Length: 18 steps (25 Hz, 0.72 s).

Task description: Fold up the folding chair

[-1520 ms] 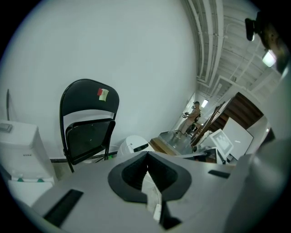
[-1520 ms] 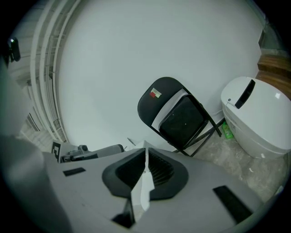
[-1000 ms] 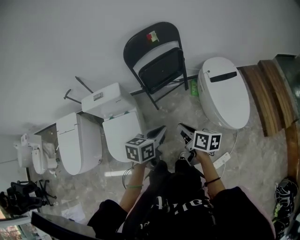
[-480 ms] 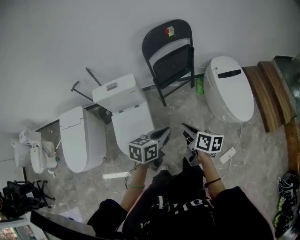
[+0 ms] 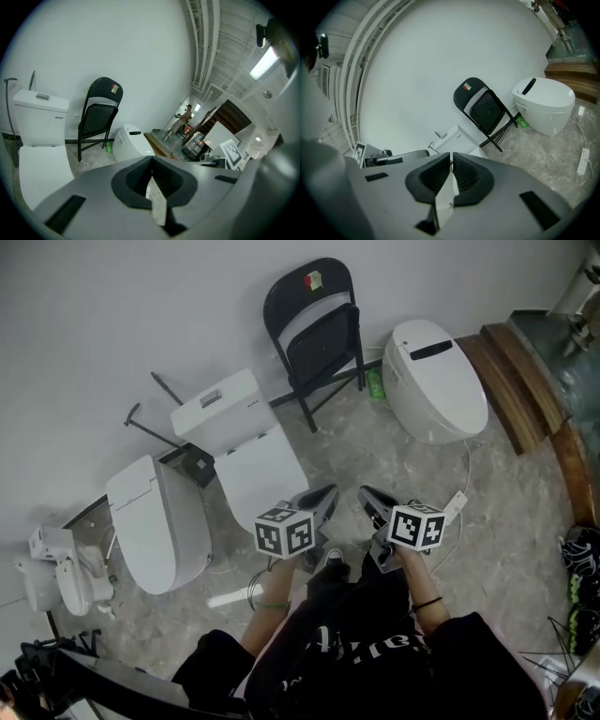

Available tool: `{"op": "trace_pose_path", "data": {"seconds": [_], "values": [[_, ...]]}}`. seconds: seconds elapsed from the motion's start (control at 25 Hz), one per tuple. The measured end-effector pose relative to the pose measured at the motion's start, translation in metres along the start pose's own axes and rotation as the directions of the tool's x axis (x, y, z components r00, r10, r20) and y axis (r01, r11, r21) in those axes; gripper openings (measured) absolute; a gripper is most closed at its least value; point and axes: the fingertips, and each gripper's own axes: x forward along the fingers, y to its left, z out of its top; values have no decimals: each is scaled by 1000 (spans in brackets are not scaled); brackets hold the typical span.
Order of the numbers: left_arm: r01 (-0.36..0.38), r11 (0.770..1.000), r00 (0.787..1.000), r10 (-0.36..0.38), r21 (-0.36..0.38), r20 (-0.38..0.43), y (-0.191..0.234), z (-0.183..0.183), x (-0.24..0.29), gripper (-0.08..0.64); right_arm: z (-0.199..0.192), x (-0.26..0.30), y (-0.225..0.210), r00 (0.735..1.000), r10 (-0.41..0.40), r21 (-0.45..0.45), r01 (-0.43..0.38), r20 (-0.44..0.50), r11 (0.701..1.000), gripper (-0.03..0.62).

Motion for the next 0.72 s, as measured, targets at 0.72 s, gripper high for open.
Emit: {"op": "trace_pose_path", "data": {"seconds": [0.72], "values": [[-32, 999, 999, 32, -27, 32, -122, -96, 9, 5, -34, -146, -17, 1000, 15, -162, -11, 25, 987, 26]]}}
